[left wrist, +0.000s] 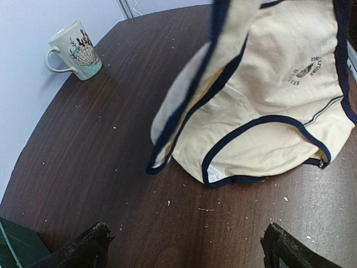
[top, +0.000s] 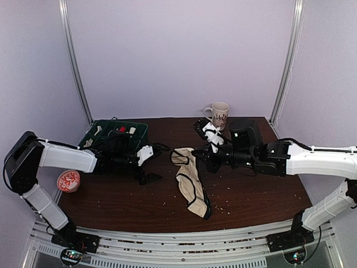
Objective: Roll the underwear
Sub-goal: Flatten out the underwear at the center of the board.
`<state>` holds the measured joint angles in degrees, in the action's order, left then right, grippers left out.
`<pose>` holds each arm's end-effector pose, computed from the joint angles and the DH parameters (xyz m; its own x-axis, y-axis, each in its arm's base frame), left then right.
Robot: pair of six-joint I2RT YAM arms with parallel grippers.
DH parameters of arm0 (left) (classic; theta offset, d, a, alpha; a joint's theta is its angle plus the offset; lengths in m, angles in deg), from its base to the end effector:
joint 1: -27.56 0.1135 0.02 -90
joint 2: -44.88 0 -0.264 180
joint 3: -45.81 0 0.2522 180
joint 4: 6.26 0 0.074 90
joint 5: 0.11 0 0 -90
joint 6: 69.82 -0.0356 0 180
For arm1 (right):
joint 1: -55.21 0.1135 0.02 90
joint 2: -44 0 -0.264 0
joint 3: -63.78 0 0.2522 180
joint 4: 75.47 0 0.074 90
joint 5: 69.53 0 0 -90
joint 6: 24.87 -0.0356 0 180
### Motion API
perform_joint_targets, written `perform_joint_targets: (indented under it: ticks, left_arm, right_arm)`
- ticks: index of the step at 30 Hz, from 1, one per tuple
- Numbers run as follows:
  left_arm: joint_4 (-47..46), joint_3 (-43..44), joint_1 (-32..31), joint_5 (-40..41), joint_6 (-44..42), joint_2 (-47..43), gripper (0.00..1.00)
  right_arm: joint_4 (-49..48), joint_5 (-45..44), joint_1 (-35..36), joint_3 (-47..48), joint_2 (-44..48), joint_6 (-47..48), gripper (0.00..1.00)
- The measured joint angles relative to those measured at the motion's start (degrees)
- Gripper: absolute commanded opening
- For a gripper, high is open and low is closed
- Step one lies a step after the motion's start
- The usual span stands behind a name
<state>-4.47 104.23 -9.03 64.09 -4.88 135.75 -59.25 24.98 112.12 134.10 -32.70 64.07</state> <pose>0.2513 -0.2059 0.1825 -0.0596 0.5192 -0.8526 0.9392 0.3185 0.1283 0.1674 0.2621 0.3003 -0.2260 -0.3130 -0.9225 -0.8708 0.4893 0.0473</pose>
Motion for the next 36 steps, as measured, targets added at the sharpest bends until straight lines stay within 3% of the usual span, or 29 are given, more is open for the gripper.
perform_joint_targets:
  ticks: [17, 21, 31, 33, 36]
  left_arm:
    - [-3.9, -0.4, -0.6, 1.0, -0.1, 0.0, 0.87]
    - [-3.8, -0.4, -0.6, -0.1, -1.0, 0.0, 0.69]
    - [0.1, -0.3, -0.6, -5.3, -6.1, 0.4, 0.11]
    - [1.5, 0.1, -0.6, -6.6, -7.0, 0.9, 0.05]
    - [3.9, 1.6, -0.6, -8.0, -7.8, 2.3, 0.03]
  right_arm:
    - [0.0, 2.1, 7.5, 0.0, -0.2, 3.3, 0.0]
    - [-0.1, 1.9, 8.4, 0.0, -0.1, 3.8, 0.0]
    - [-1.8, -6.4, 8.5, -3.2, 3.0, 4.1, 0.0]
    - [-2.2, -7.9, 8.5, -3.5, 3.0, 4.2, 0.0]
    - [-2.3, -10.2, 8.5, -3.6, 2.8, 4.2, 0.0]
